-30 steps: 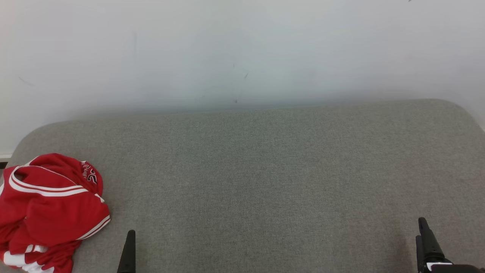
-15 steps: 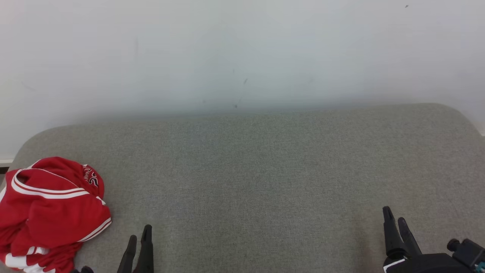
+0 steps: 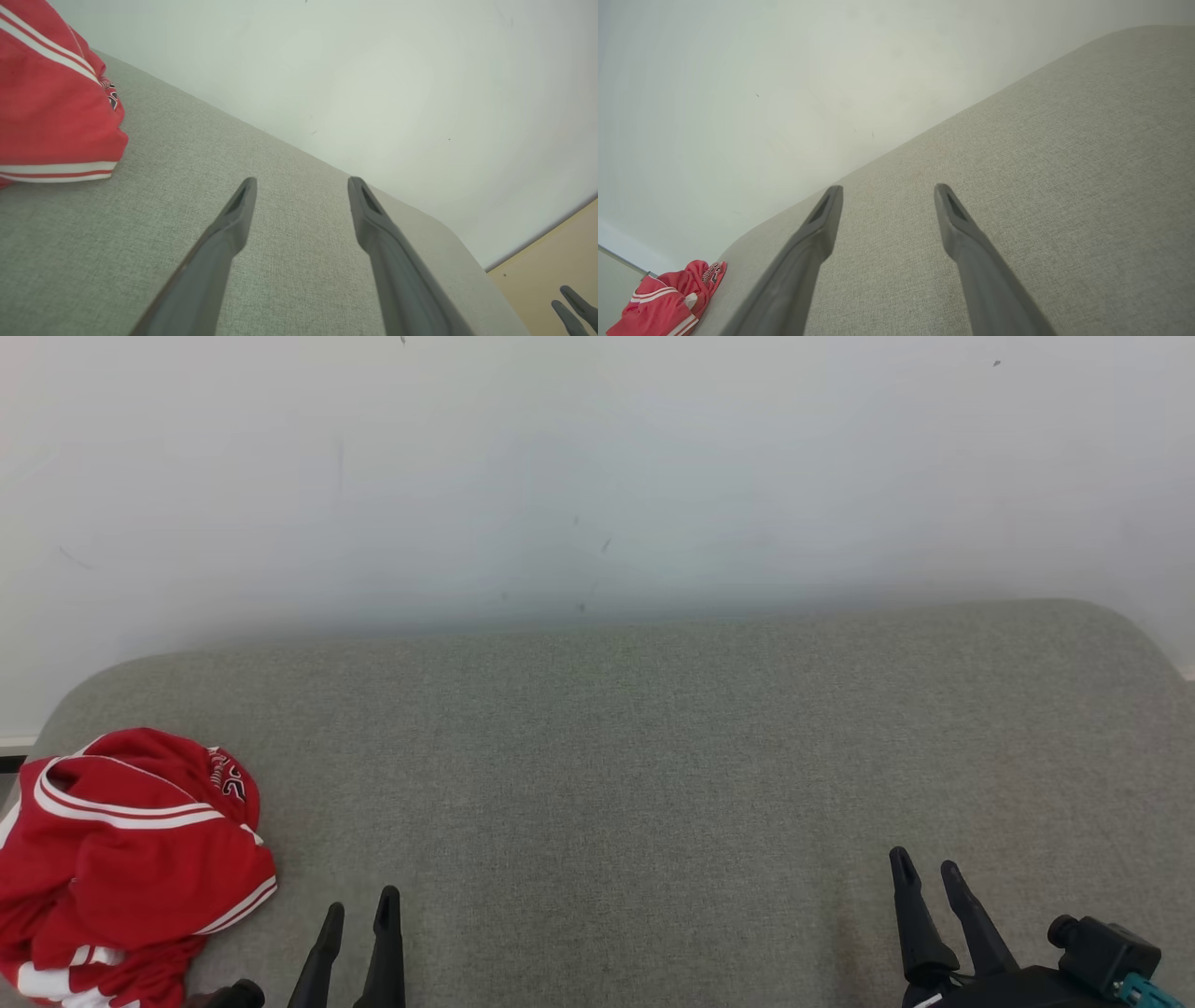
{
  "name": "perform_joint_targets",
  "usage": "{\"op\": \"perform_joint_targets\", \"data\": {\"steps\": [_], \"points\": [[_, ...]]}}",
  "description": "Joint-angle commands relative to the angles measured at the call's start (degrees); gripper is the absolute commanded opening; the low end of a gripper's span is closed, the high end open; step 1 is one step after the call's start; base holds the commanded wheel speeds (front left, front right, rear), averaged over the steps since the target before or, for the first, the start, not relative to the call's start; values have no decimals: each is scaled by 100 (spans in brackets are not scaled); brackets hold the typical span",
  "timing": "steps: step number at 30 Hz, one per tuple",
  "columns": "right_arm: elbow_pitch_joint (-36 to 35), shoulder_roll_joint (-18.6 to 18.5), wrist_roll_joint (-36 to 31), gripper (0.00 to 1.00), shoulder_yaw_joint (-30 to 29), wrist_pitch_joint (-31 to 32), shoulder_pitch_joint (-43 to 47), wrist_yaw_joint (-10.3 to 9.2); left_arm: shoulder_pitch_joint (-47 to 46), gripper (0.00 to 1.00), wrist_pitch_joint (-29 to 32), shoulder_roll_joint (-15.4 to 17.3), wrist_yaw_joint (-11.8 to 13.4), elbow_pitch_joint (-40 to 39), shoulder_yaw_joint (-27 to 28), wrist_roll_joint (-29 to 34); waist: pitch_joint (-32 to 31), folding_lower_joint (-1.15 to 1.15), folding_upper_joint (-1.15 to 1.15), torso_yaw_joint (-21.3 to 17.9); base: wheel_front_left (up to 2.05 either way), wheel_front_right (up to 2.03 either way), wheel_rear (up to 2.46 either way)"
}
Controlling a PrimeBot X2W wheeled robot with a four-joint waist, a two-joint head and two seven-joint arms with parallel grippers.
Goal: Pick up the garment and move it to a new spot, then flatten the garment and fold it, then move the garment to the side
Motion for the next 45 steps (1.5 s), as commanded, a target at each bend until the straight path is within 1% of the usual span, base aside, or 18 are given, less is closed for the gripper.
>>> {"op": "perform_joint_targets", "data": {"steps": [1, 8, 23, 45], "points": [[-83, -30, -162, 100, 33, -54, 2, 2, 34, 100, -35, 5, 34, -107, -3, 195, -4, 0, 0, 4, 0, 0, 0], [-199, 11, -596, 100, 109, -159, 58, 2, 89, 100, -114, 5, 203, -237, -21, 678, -40, 0, 0, 20, 0, 0, 0], [-344, 97, -1465, 100, 217, -378, 203, 3, 230, 100, -271, 58, 449, -470, -62, 1641, -158, 0, 0, 36, 0, 0, 0], [-491, 143, -2468, 100, 315, -622, 346, 4, 389, 100, -435, 78, 618, -712, -90, 2688, -245, 0, 0, 37, 0, 0, 0]]}}
